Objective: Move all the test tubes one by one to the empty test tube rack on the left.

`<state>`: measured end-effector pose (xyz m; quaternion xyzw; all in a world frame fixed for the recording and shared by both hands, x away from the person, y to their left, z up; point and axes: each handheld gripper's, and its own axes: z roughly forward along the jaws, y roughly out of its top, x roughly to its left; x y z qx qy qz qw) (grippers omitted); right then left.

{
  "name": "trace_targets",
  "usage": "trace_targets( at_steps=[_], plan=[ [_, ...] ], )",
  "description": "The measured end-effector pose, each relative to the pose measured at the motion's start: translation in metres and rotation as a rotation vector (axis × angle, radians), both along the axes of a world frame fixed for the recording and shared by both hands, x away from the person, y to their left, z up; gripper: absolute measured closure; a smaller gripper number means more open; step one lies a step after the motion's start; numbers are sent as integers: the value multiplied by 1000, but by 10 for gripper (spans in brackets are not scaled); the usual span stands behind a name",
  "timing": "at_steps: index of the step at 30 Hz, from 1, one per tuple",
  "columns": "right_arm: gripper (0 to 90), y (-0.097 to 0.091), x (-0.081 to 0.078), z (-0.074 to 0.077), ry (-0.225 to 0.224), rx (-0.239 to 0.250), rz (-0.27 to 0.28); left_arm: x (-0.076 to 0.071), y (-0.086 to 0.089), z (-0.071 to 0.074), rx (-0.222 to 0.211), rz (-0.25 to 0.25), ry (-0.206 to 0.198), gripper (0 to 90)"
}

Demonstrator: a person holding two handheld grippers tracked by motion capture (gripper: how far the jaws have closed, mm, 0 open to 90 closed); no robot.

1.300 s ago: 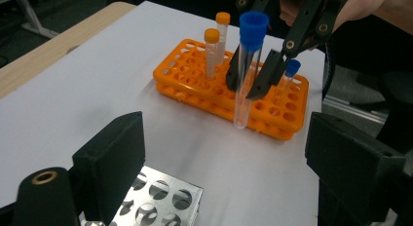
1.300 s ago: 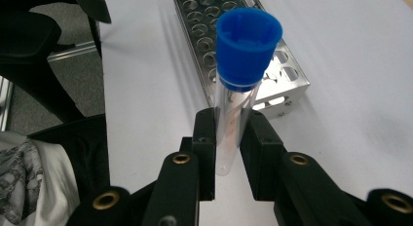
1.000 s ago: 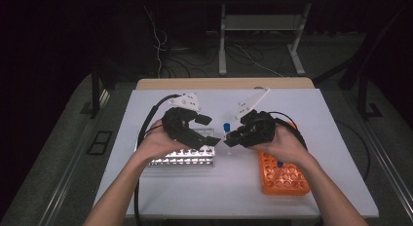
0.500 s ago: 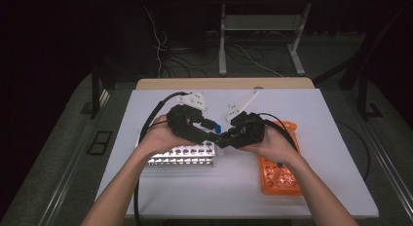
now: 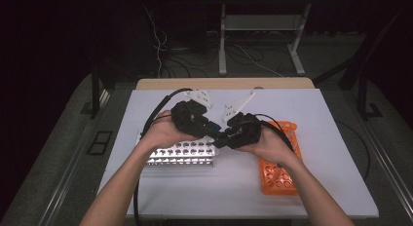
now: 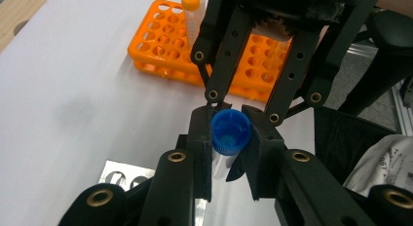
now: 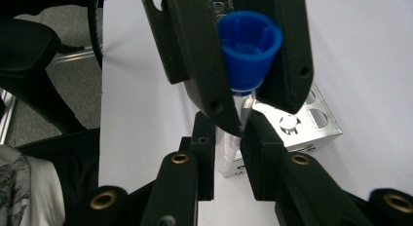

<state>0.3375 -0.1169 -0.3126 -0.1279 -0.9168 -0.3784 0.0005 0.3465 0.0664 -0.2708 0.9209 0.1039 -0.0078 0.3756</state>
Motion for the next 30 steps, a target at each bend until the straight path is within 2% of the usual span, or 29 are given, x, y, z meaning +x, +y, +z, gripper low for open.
trace_targets(
  at_steps=[3,8,14,20,25,30],
  plan=[
    [669,-4,1,2,0,6,-22,2,0,3,4,9,-3,746],
    [613,-17,1,8,-4,23,-61,8,1,9,24,17,-14,747],
    [562,-34,-1,17,-16,46,-98,15,3,17,26,33,-22,747],
    [507,-50,-5,23,-15,65,-128,22,5,20,42,50,-29,747],
    [446,-65,-12,25,-13,75,-162,35,8,22,39,85,-27,747],
    [362,-82,-19,26,-1,104,-209,45,11,20,43,116,-30,747]
  ],
)
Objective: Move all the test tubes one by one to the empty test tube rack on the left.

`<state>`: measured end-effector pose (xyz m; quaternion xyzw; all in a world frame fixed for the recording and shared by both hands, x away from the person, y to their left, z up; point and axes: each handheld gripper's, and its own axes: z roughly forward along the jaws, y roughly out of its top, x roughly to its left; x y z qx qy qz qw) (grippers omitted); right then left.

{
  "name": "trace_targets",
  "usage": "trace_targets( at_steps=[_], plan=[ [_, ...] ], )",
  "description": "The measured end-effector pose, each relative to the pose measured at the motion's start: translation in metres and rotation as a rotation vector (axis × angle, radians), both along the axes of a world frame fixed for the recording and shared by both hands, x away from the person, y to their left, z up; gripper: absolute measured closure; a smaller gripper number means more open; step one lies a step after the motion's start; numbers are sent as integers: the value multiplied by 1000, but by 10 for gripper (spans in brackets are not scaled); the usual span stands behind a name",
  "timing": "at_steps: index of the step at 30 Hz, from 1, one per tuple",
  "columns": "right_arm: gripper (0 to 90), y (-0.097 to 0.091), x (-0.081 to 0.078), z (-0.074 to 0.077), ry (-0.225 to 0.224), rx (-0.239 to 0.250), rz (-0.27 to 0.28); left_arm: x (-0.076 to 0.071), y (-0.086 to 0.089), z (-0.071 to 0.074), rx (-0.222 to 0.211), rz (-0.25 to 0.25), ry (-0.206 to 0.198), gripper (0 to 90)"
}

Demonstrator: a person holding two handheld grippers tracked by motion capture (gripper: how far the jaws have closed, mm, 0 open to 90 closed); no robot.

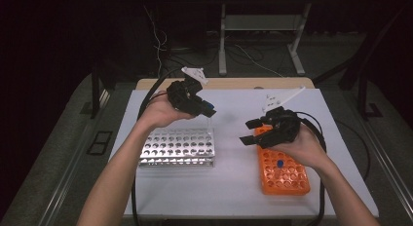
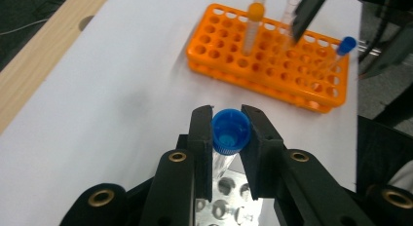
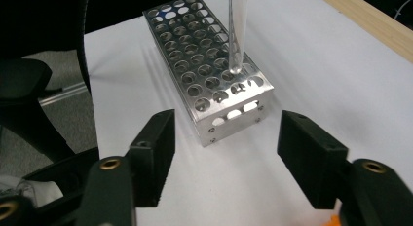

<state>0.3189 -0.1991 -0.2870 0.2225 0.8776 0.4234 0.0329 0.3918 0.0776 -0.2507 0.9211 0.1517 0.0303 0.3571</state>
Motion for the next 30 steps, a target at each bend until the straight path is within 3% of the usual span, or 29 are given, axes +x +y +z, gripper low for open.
trace_targets(
  at_steps=[11,12,30],
  plan=[
    [73,-36,-21,0,9,43,-89,17,3,-13,13,53,12,747],
    [3,-39,-23,0,16,49,-93,17,3,-13,13,53,12,747],
    [2,-74,-56,-15,29,41,-114,28,-1,-40,21,63,43,747]
  ],
)
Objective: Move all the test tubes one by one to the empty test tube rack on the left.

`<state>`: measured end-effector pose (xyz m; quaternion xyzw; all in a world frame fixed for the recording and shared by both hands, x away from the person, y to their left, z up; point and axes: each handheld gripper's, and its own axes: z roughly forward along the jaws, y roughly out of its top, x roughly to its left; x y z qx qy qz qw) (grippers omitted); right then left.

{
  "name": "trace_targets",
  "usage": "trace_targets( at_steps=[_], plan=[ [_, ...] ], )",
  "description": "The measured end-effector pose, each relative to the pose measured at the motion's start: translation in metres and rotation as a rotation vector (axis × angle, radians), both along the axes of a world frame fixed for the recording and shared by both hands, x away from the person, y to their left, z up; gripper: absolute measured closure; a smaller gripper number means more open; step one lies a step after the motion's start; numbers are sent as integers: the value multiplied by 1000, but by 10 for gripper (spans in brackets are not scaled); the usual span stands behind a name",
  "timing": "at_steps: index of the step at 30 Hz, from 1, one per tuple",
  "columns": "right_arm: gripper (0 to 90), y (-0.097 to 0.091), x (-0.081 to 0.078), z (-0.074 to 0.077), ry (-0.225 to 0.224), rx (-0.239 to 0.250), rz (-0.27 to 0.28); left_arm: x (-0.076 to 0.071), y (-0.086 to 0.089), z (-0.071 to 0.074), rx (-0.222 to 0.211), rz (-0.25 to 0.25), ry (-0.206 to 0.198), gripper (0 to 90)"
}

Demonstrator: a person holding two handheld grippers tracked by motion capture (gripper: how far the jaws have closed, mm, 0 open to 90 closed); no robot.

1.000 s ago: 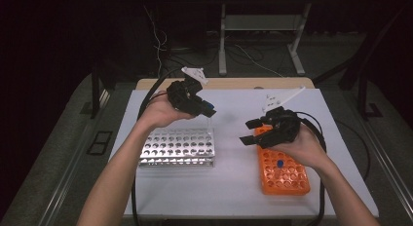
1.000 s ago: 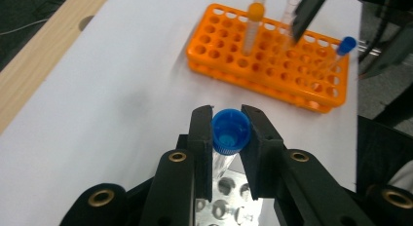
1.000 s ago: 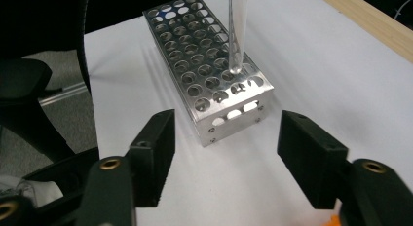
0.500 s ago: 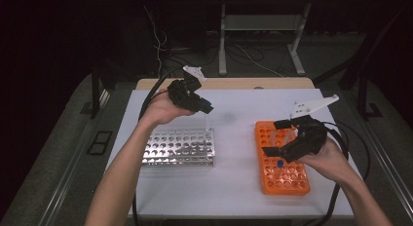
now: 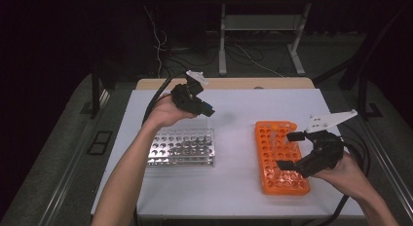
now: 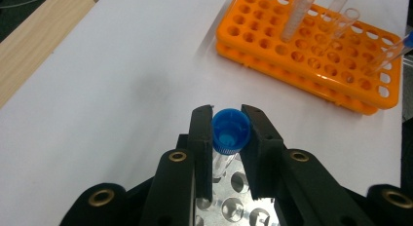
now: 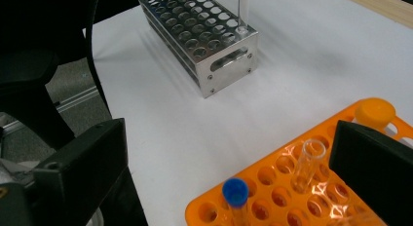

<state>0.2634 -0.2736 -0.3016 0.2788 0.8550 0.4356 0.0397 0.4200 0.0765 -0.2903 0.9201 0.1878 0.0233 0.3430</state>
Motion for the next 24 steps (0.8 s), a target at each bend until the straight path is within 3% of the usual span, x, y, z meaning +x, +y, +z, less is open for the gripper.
trace_targets(
  at_steps=[7,13,24],
  plan=[
    [2,-10,-7,-2,-7,8,-5,1,1,-10,-12,10,20,747],
    [2,-17,-13,-9,1,4,-12,1,4,-28,-25,20,44,747],
    [3,-29,-20,-26,26,-10,-30,-1,6,-39,-24,30,38,740]
  ],
)
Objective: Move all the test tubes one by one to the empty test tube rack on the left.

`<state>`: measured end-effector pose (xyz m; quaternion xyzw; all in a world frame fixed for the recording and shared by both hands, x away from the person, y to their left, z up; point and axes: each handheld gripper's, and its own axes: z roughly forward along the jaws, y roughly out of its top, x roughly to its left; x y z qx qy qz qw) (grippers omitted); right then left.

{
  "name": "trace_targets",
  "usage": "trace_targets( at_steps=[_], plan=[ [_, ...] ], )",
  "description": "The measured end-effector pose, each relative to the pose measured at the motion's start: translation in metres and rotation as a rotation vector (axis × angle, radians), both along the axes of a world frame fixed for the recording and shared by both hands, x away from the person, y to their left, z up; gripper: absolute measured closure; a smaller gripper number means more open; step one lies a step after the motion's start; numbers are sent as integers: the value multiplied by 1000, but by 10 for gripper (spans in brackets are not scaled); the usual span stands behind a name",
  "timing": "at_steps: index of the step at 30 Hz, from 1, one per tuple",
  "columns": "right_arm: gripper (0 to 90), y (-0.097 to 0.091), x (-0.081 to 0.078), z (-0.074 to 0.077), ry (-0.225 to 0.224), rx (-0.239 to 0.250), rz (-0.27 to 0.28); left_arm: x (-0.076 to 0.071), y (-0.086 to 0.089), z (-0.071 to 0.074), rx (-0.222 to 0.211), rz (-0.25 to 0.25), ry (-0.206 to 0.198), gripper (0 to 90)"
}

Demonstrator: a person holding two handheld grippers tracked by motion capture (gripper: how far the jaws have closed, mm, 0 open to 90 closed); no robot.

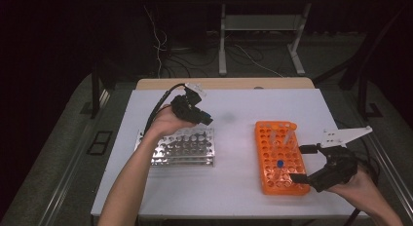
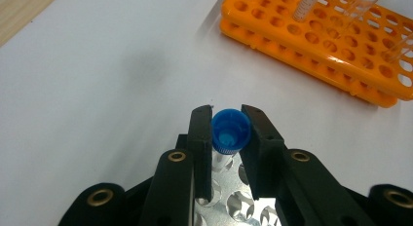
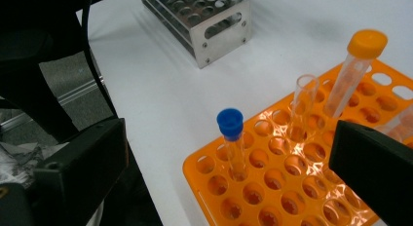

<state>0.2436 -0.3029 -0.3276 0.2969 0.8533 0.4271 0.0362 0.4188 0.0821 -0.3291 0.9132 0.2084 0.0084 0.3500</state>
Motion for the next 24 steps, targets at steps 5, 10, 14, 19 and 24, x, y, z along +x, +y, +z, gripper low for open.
trace_targets(
  at_steps=[5,10,14,19,24],
  plan=[
    [3,-1,0,-8,8,0,5,-1,-2,-5,17,-6,9,717],
    [3,0,1,-19,24,-2,7,-3,-1,-5,11,-3,16,604],
    [3,0,2,-27,33,-4,8,-6,3,1,-4,18,6,513],
    [3,2,3,-34,39,-11,12,-12,13,11,-25,62,-19,400],
    [3,5,5,-39,44,-20,13,-19,23,20,-46,89,-33,292]
  ],
)
